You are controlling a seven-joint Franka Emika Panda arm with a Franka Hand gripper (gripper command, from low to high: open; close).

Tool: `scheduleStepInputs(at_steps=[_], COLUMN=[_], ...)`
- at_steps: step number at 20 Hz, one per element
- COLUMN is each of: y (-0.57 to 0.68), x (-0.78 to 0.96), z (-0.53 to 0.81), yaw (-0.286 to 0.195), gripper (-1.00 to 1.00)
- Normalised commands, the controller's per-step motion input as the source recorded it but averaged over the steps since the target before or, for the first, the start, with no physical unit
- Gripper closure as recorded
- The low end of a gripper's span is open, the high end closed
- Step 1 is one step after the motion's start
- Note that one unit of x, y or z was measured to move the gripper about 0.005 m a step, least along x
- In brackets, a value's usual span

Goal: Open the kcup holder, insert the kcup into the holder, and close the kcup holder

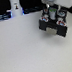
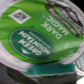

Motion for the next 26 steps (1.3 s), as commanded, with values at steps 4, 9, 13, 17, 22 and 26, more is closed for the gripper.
scheduleStepInputs(at_steps=[4,9,13,17,22,26], y=[0.11,0.16,0.23,0.18,0.12,-0.14], x=[0.02,0.04,0.07,0.10,0.13,0.22], z=[-0.17,-0.13,-0.05,0.01,0.20,0.64], yaw=[0.041,0.043,0.043,0.048,0.069,0.091], gripper=[1.00,1.00,1.00,-1.00,-1.00,-1.00])
